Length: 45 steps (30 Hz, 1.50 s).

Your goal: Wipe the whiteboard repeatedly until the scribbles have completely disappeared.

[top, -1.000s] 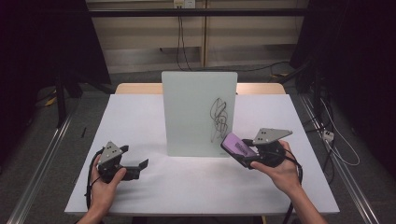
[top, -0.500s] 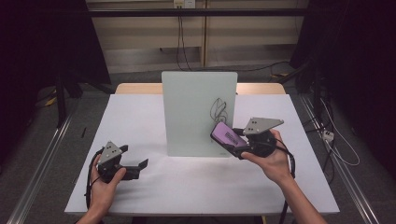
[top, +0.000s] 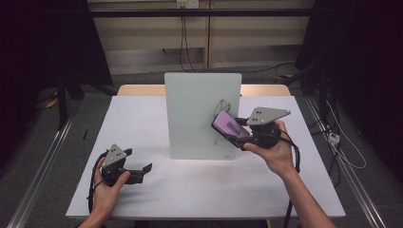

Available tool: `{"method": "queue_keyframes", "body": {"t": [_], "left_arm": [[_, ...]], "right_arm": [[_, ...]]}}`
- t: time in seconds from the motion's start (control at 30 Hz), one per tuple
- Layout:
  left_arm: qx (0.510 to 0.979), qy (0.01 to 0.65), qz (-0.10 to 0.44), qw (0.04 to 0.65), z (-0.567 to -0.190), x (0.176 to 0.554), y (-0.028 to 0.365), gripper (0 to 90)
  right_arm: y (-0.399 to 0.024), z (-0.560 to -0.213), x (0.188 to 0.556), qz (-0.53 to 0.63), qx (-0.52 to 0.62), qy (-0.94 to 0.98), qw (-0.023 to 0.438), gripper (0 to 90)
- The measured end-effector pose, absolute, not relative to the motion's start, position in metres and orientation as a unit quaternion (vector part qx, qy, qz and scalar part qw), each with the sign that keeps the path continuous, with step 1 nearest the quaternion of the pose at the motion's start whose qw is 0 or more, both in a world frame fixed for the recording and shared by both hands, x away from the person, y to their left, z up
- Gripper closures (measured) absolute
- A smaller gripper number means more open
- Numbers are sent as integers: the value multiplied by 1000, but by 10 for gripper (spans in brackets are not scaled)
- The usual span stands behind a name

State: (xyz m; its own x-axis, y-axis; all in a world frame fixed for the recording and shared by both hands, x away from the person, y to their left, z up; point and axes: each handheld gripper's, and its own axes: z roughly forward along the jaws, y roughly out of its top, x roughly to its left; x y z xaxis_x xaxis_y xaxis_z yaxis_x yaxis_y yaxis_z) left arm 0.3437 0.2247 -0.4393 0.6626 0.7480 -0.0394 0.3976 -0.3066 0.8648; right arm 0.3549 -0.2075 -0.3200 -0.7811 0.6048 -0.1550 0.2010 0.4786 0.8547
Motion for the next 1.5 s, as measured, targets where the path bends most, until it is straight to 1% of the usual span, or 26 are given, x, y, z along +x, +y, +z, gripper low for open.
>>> {"method": "queue_keyframes", "body": {"t": [0.17, 0.33, 0.47, 0.83, 1.23, 1.5], "left_arm": [[788, 362, 188, 461, -440, 344, 224, 46], [788, 362, 187, 462, -440, 344, 224, 46], [788, 362, 186, 462, -440, 344, 224, 46], [787, 361, 184, 465, -439, 344, 223, 46], [788, 361, 188, 462, -439, 345, 224, 46], [786, 362, 190, 464, -439, 344, 225, 46]], "right_arm": [[-207, -313, 361, 441, 246, 830, 238, 416], [-208, -300, 369, 436, 246, 824, 264, 416], [-205, -295, 375, 430, 245, 824, 276, 416], [-199, -285, 394, 424, 246, 823, 286, 417], [-198, -278, 398, 420, 241, 819, 307, 417], [-196, -282, 398, 410, 235, 821, 319, 418]]}}
